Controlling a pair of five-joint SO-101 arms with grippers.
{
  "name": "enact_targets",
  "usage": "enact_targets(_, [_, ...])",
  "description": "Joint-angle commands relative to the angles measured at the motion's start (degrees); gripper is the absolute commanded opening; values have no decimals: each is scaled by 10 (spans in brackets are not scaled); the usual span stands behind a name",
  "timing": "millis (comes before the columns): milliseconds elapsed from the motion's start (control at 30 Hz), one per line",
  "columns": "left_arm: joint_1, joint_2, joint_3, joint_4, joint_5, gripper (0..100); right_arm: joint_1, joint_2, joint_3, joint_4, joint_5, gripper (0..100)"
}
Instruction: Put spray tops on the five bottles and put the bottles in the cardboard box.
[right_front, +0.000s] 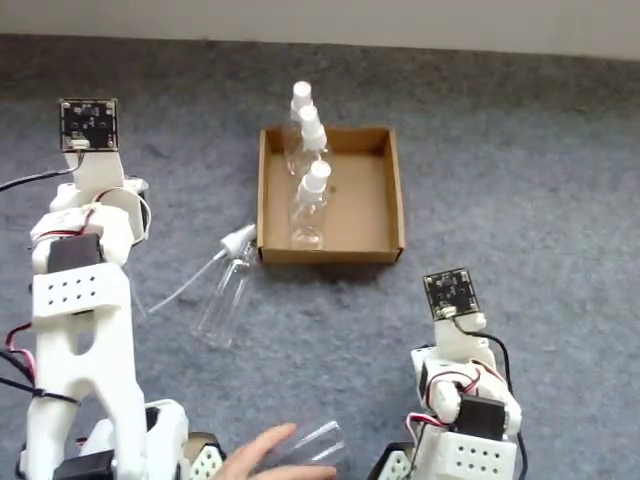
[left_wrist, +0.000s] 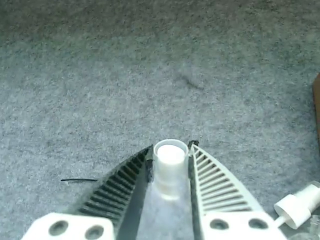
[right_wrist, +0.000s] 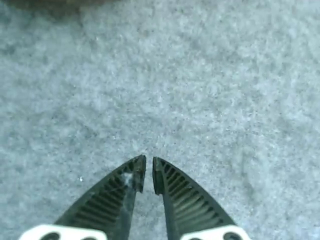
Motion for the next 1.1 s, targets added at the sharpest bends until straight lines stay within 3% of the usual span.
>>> enact_targets(0, [13, -2, -4, -13, 4, 105, -4, -9, 90, 3, -3, 6])
enact_targets(1067, [12, -6, 7, -11, 6, 104, -5, -9, 90, 3, -3, 6])
